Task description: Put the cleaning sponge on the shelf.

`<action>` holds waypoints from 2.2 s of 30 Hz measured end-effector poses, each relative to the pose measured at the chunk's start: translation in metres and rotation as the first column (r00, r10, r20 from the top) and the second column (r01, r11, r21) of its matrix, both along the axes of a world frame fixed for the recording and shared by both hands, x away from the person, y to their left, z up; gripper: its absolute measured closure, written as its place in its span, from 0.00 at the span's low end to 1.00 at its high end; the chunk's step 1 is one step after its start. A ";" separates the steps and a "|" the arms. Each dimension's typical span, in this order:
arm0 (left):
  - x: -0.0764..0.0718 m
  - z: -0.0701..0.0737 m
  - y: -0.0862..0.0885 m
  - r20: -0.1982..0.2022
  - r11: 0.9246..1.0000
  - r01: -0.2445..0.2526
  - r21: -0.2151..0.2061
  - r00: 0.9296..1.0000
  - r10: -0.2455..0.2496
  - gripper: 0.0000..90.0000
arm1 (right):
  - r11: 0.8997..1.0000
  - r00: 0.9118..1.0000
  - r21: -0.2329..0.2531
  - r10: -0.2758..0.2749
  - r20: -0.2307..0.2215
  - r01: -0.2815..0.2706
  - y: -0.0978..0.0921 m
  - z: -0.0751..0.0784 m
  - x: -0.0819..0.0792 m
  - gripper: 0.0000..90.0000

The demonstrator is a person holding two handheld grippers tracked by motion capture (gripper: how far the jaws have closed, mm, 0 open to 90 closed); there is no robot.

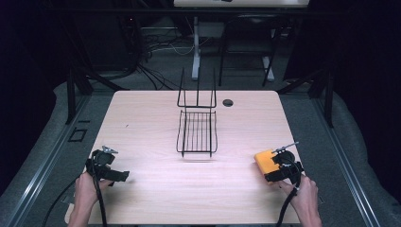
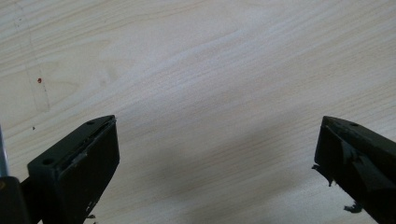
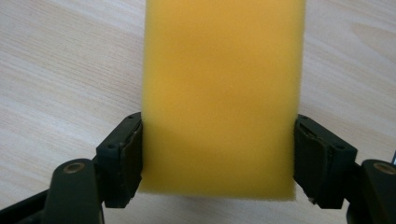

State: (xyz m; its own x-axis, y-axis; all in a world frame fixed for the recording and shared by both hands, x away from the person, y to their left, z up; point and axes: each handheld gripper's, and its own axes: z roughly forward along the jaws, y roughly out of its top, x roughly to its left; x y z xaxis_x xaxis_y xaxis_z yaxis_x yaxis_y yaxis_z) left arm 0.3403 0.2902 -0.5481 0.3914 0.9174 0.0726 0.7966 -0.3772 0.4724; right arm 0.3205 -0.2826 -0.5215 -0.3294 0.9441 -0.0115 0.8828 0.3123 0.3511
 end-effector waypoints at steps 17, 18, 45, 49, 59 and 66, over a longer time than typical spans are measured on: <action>-0.001 0.000 0.000 0.012 1.000 -0.003 0.000 1.000 0.003 0.00 | 1.000 1.000 -0.015 0.018 0.021 -0.018 0.005 0.021 0.000 0.29; -0.001 0.000 0.000 0.013 1.000 -0.003 0.000 1.000 0.003 0.00 | 1.000 0.999 -0.017 0.024 0.025 -0.024 0.006 0.023 0.000 0.29; -0.002 0.002 0.001 0.034 1.000 0.003 0.001 0.999 -0.003 0.00 | 0.995 0.993 -0.016 0.100 0.069 -0.099 0.037 0.043 0.013 0.29; -0.002 0.001 0.001 0.036 1.000 0.008 0.000 0.999 -0.008 0.00 | 0.994 0.991 0.004 0.104 0.086 -0.105 0.042 0.044 0.015 0.30; -0.002 0.002 0.000 0.038 1.000 0.011 -0.001 0.999 -0.011 0.00 | 0.991 0.986 -0.006 0.134 0.103 -0.134 0.054 0.049 0.018 0.30; -0.002 0.002 0.001 0.040 1.000 0.010 -0.001 0.999 -0.010 0.00 | 0.988 0.981 -0.003 0.155 0.116 -0.156 0.064 0.052 0.023 0.30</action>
